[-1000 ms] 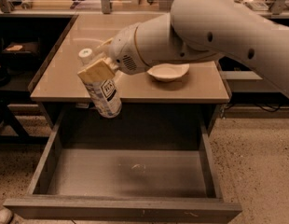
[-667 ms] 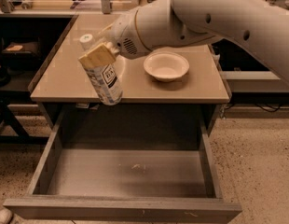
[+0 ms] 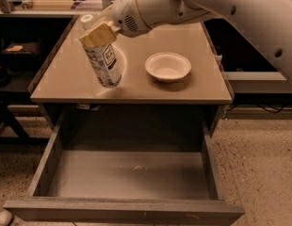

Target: Pick blue plastic bottle from top drawer and place on counter

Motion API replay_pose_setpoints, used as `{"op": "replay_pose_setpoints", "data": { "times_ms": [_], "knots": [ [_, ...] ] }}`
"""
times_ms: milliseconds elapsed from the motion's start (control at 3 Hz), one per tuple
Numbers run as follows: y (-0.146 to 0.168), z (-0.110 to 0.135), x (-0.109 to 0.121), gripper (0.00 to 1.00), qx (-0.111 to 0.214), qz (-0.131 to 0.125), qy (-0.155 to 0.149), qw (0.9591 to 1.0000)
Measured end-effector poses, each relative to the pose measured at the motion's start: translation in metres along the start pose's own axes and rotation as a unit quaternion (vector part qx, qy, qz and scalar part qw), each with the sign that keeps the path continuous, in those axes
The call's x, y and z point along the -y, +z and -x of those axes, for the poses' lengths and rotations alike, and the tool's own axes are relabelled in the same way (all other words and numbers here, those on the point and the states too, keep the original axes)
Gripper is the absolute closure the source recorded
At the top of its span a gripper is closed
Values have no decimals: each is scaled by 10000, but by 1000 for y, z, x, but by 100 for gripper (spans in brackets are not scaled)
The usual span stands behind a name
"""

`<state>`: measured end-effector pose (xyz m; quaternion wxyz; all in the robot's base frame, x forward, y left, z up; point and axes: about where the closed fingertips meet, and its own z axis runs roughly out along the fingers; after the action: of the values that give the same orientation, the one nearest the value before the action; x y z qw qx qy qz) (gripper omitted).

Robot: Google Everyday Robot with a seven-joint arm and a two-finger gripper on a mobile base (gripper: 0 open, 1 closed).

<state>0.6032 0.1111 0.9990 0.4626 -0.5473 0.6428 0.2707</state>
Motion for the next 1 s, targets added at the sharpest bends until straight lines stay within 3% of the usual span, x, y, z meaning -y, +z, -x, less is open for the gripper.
{"op": "replay_pose_setpoints", "data": {
  "times_ms": [667,1000],
  "knots": [
    [24,4,44,100,704,508,234,9960],
    [35,-2,60,100,817,703,423,9933]
  ]
}}
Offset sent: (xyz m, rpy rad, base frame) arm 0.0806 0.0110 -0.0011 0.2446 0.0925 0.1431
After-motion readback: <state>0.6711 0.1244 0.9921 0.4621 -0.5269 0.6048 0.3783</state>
